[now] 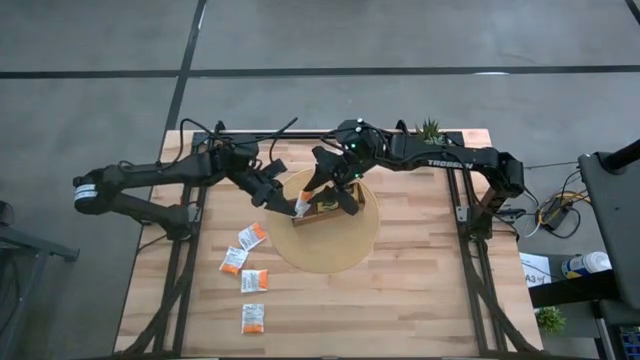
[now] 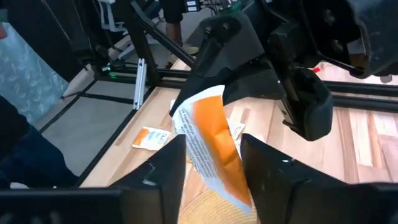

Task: Pick & Place Tea
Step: Put the white tea bag into the left section of the wooden organizer

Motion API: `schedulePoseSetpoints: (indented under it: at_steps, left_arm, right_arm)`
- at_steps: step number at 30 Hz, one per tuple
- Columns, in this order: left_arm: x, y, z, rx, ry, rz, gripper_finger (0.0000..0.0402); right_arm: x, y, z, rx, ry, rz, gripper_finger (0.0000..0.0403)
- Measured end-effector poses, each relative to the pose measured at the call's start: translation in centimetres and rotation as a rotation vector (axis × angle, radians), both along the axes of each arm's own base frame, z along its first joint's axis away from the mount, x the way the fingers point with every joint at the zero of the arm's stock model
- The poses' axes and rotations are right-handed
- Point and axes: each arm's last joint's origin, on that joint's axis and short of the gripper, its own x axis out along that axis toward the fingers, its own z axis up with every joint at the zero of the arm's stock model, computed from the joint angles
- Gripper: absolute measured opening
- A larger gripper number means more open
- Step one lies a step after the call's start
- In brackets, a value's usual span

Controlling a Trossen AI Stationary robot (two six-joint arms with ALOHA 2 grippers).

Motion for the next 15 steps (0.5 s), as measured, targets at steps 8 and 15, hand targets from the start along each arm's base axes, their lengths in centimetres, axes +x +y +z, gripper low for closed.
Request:
schedulePoseSetpoints:
  at_steps: [8,15]
  left_arm:
    - [0.01,-0.01,0.05,0.005,-0.008,-0.002,0.0]
    - [0.02,0.04,-0.01,-0.023,0.021,0.027,0.0]
  right_arm:
    - [0.02,0.22,0.0,-0.015,-0.01,0.021,0.0025]
    - [-0.2,0.23,-0.11,0.002,0.022,0.017,0.0019]
